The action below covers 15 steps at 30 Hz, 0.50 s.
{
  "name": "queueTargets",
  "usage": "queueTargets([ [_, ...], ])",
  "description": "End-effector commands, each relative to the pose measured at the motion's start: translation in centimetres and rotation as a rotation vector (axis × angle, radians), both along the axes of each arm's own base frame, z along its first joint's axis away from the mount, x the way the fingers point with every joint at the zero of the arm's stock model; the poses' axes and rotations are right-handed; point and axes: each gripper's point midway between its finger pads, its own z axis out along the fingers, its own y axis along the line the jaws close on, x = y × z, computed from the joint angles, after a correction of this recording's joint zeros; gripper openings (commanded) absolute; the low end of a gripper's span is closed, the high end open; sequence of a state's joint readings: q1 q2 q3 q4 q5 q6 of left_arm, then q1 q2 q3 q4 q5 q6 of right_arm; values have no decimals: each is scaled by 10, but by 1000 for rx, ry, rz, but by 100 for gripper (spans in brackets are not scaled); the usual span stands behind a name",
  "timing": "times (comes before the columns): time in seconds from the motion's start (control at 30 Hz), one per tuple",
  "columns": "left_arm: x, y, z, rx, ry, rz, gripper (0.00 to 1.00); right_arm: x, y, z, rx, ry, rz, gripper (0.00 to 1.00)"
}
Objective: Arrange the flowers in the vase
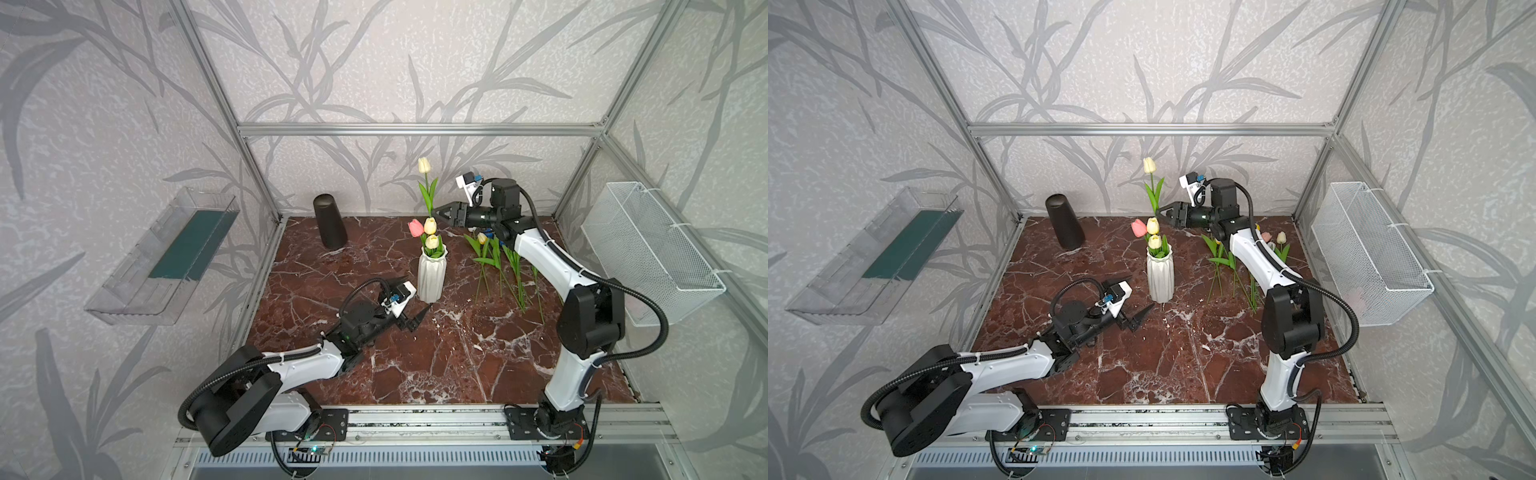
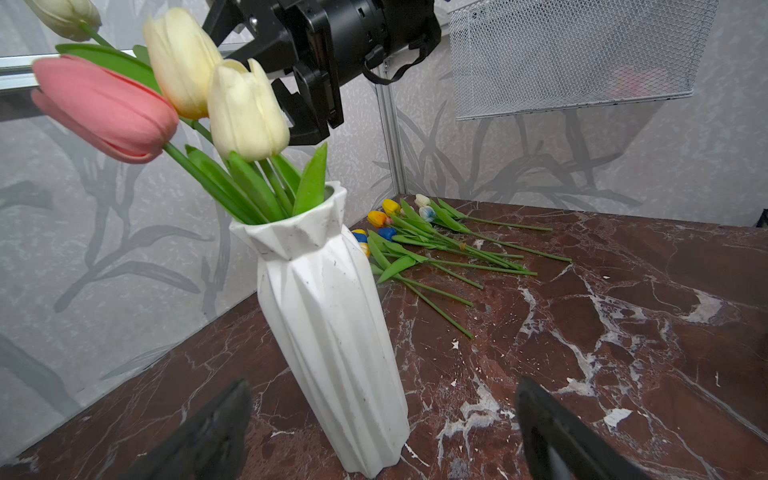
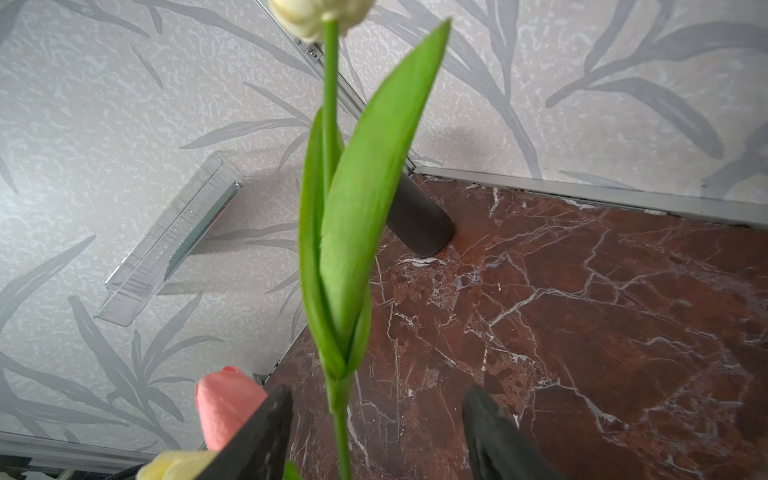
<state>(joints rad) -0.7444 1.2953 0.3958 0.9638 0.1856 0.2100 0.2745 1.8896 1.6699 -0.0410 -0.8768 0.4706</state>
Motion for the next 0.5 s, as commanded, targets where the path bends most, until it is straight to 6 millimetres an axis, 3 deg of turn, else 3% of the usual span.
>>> queueTargets([
  [0.0, 0, -5, 16, 1, -46, -16, 99, -1, 11, 19, 42, -28, 65, 61],
  [0.13, 2, -5, 14, 5, -42, -9, 99, 0, 21, 22, 51, -37, 96, 55],
  [0.37, 3, -6, 13, 9, -47, -9, 99, 10, 28, 19, 60, -34, 111, 28],
  [0.47, 3, -5, 14, 9, -51, -7, 99, 13, 29, 21, 60, -51, 109, 20],
])
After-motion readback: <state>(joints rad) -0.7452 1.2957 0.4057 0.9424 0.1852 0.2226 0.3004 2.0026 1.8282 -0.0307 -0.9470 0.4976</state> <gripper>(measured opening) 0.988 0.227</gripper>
